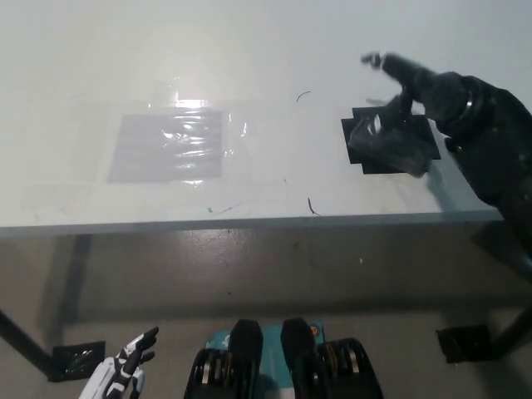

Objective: A whiteboard eraser is kept on the black marked spot on the table infront of the robot and the robot uses its right hand to swipe it back and forth on the table twice to clean it

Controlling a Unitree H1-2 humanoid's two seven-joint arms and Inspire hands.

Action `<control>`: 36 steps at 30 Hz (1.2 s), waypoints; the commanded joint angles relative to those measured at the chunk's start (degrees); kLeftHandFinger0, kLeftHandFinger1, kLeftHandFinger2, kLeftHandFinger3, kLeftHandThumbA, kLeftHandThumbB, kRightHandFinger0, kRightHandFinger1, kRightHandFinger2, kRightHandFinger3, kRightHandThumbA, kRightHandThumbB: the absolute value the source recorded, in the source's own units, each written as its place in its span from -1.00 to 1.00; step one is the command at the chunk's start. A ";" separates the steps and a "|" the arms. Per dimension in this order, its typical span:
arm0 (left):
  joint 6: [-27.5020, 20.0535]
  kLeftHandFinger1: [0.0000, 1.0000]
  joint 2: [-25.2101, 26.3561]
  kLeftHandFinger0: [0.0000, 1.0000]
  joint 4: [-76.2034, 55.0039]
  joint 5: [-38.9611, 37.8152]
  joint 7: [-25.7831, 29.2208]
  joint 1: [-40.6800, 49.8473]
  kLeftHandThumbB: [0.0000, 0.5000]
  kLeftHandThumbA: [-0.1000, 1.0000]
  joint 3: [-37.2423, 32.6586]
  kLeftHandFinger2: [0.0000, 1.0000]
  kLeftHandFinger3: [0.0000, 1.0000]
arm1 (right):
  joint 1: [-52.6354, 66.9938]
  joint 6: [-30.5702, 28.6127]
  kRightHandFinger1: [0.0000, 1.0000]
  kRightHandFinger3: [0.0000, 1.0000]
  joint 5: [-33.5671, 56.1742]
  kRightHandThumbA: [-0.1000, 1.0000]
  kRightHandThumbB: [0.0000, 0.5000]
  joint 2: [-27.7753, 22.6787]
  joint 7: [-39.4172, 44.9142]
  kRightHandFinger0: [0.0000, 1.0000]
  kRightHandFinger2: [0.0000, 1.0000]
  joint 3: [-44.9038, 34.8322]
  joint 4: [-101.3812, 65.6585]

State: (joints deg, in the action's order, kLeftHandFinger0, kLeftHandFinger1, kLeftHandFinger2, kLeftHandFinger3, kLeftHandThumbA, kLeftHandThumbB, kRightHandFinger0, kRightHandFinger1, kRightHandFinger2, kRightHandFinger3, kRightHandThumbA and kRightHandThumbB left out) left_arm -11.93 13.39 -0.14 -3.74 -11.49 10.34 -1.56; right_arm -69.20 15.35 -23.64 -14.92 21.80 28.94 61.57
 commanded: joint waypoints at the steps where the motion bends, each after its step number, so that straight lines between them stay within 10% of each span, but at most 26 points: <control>1: -5.65 1.00 2.30 1.00 -2.01 0.31 -1.92 1.58 1.00 0.86 -0.11 1.00 1.00 | -15.09 3.12 1.00 1.00 -5.14 1.00 0.09 1.61 14.26 1.00 1.00 5.35 12.47; 28: -6.75 1.00 3.06 1.00 -1.55 2.67 -2.11 1.85 1.00 0.88 -0.30 1.00 1.00 | -14.08 0.62 1.00 1.00 -4.97 1.00 -0.03 2.52 13.50 1.00 1.00 6.52 18.84; 36: -7.79 1.00 2.93 1.00 -0.97 2.54 -2.33 2.02 1.00 0.86 -0.32 1.00 1.00 | -11.52 2.04 1.00 1.00 -7.06 1.00 0.20 4.89 10.11 1.00 1.00 8.15 19.38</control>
State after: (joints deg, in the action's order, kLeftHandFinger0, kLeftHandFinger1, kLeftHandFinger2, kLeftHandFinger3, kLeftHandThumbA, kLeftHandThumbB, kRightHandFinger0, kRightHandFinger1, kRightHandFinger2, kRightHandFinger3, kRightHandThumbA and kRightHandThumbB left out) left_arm -16.42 15.15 -0.47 -1.56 -13.31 11.89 -1.74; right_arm -79.95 17.07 -28.69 -11.07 34.55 36.43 80.76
